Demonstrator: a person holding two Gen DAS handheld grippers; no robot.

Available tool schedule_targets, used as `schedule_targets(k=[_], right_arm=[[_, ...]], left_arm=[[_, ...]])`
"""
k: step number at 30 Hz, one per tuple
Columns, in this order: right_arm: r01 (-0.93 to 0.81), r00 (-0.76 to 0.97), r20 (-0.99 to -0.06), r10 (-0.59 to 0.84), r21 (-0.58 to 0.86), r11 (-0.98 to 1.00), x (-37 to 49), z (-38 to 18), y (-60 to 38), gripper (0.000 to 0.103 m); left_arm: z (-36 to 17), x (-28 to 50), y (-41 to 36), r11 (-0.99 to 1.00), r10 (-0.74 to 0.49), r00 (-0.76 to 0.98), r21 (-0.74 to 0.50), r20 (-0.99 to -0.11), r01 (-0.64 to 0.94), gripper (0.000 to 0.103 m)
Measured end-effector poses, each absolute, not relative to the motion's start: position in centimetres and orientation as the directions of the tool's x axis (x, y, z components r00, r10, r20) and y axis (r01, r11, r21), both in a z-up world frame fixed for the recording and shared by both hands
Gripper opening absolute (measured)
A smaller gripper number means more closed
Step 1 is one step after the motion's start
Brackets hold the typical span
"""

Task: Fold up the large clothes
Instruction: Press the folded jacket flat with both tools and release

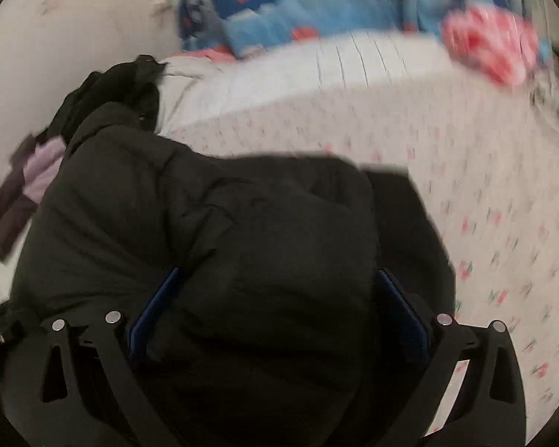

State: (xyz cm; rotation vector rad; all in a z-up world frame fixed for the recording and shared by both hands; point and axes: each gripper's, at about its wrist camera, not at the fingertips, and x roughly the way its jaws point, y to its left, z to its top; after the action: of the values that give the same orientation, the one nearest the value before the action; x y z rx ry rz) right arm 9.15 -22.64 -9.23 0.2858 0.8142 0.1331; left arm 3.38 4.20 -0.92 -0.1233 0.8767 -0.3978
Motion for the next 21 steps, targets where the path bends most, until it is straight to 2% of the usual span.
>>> schedule_targets(k=[4, 8, 13, 16, 19, 21], right_arm=[[0.000, 0.665, -0.714, 0.222, 0.297, 0.955, 9.8, -9.4, -22.8, 0.096], [0.005, 0.659, -0.719, 0.223, 0.300, 0.954, 10.0, -9.6, -22.6, 0.096], [0.010, 0.671, -0.706, 0.226, 0.313, 0.950, 9.1, -9.0, -22.8, 0.096], [0.004, 0.745, -0.645, 0.171, 0.261, 0.965, 7.8, -6.9, -22.4, 0.096], [-0.010, 0.838, -0.533, 0.114, 0.194, 0.981, 5.5, -3.9, -21.6, 0.096], [-0.025, 0.859, -0.502, 0.101, 0.156, 0.987, 4.5, -3.1, -21.0, 0.096]], left_arm=[[-0.1, 3.3, 3.6, 0.944, -0.318, 0.625, -0.177, -0.713, 0.278, 0.097], [1.0, 1.8, 2.4, 0.962, -0.204, 0.726, 0.005, -0.657, 0.275, 0.097], [0.6, 2.2, 2.2, 0.959, -0.189, 0.729, 0.035, -0.658, 0.281, 0.097], [0.6, 2.4, 2.9, 0.962, -0.190, 0.725, 0.020, -0.662, 0.271, 0.097], [0.6, 2.3, 3.0, 0.965, -0.185, 0.728, 0.019, -0.660, 0.263, 0.097], [0.7, 2.4, 2.9, 0.965, -0.187, 0.728, 0.015, -0.660, 0.262, 0.097]])
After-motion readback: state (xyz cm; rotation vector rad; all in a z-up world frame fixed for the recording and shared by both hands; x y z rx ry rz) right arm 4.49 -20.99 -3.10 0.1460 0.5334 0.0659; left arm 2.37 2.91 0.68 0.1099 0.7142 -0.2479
